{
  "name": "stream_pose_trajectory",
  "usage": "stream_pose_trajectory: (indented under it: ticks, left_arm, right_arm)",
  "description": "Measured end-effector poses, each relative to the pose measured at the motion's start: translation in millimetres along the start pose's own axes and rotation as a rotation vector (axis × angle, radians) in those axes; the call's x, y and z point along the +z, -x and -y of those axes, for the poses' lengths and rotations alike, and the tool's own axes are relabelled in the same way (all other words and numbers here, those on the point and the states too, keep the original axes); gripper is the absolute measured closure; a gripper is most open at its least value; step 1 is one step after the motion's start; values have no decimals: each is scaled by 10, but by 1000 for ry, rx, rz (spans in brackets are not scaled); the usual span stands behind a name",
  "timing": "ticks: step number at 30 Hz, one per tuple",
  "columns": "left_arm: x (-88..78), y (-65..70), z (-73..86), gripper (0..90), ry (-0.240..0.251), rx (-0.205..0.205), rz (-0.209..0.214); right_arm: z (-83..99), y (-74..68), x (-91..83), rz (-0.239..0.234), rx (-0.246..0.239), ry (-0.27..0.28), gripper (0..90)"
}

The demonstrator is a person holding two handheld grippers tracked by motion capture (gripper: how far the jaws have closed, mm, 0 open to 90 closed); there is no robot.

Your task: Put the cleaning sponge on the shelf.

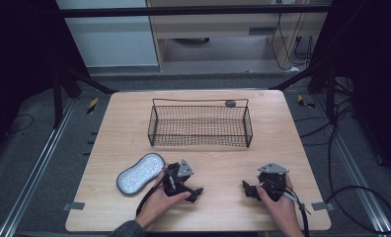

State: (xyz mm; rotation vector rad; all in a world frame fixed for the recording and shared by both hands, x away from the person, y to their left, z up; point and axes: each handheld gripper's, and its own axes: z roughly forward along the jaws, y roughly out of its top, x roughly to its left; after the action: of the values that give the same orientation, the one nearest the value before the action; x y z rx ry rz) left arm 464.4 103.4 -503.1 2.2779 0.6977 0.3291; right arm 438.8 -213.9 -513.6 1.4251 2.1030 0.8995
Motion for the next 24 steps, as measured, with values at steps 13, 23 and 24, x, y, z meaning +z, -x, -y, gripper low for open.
stream_pose_trajectory:
  ticks: [13, 23, 24]
  left_arm:
    - [-404, -333, 35, 48, -5, -27, -99]
    - [-658, -641, 104, 60, -50, -76, -170]
    - [-677, -669, 114, 63, -53, -85, -177]
  right_arm:
    - [10, 10, -11, -10, -13, -2, 5]
    - [12, 11, -12, -11, -15, -1, 5]
    - [12, 12, -12, -11, -15, -2, 4]
